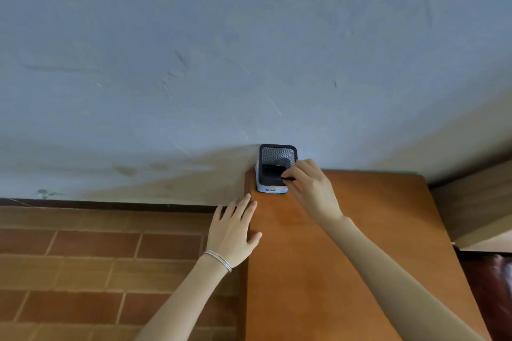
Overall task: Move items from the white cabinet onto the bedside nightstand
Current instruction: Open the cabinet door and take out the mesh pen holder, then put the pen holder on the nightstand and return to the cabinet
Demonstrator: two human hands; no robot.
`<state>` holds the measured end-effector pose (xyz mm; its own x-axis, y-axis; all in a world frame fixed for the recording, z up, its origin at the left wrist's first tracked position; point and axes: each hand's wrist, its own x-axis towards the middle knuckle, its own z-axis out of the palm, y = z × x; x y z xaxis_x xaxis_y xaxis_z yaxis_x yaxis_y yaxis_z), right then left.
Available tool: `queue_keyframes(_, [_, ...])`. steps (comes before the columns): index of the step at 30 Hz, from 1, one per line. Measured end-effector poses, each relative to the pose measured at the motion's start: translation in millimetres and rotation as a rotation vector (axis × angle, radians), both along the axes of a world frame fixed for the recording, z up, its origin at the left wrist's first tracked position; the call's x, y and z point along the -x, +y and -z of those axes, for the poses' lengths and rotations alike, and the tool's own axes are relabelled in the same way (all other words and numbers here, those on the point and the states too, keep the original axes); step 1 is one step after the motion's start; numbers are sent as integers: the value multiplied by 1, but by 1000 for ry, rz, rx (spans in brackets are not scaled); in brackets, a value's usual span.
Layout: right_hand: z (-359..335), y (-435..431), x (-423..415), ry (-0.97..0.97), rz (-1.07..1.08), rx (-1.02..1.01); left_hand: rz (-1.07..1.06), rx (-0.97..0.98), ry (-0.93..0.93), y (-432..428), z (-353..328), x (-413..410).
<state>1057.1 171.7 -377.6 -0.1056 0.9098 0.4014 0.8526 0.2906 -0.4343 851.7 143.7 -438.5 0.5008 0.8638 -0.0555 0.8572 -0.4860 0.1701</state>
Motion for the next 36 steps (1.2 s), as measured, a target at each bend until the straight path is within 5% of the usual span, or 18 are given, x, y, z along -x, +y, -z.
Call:
queue_keyframes(19, [-19, -4, 4, -79, -112, 10, -14, 83, 98, 7, -38, -2])
queue_keyframes(28, [-178, -55, -47, -282, 28, 298, 178, -61, -44, 13, -218, -26])
queue_keyframes(36, [-331, -154, -109, -409, 313, 289, 539, -148, -206, 1, -373, -116])
